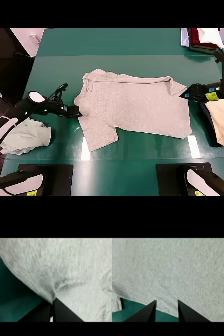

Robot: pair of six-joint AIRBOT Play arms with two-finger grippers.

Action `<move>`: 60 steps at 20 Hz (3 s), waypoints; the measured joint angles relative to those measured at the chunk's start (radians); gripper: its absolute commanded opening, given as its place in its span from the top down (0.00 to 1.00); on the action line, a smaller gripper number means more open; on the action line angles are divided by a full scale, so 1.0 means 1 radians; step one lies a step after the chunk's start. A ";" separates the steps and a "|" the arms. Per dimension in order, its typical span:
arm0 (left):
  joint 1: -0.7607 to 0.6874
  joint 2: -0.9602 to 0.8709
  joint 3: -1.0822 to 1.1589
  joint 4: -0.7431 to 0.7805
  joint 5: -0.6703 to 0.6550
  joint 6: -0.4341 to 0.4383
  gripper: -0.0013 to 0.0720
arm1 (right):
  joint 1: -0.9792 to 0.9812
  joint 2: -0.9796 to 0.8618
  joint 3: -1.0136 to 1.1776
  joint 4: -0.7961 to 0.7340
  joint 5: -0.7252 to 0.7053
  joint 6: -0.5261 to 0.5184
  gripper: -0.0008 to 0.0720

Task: Fold the shirts.

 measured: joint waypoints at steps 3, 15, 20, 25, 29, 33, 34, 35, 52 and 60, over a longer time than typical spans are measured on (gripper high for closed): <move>0.014 0.001 0.057 0.002 -0.010 0.003 0.95 | -0.100 0.040 -0.097 -0.032 0.051 0.011 0.44; 0.023 0.001 0.149 0.018 -0.051 0.034 0.95 | -0.578 0.138 -0.624 -0.076 0.006 -0.031 0.37; 0.023 0.001 0.151 0.018 -0.051 0.035 0.95 | -0.592 0.117 -0.679 -0.013 -0.085 -0.048 0.45; 0.023 0.001 0.151 0.018 -0.051 0.035 0.95 | -0.499 0.064 -0.689 0.035 -0.167 -0.058 0.67; 0.024 0.003 0.153 0.021 -0.052 0.035 0.96 | -0.405 0.076 -0.691 0.031 -0.255 -0.063 0.97; 0.024 0.050 0.223 0.068 -0.054 0.020 0.96 | -0.333 0.167 -0.596 0.029 -0.273 -0.060 0.97; 0.024 0.076 0.266 0.087 -0.055 0.009 0.96 | -0.315 0.197 -0.541 0.029 -0.274 -0.050 0.97; 0.024 0.103 0.314 0.102 -0.055 0.001 0.96 | -0.298 0.222 -0.481 0.034 -0.275 -0.041 0.97; 0.024 0.453 1.297 0.176 -0.177 -0.048 0.96 | -0.107 0.176 0.848 0.014 0.006 0.038 0.97; 0.025 0.426 1.030 0.200 -0.261 -0.084 0.96 | -0.103 0.029 0.846 -0.122 0.241 0.106 0.97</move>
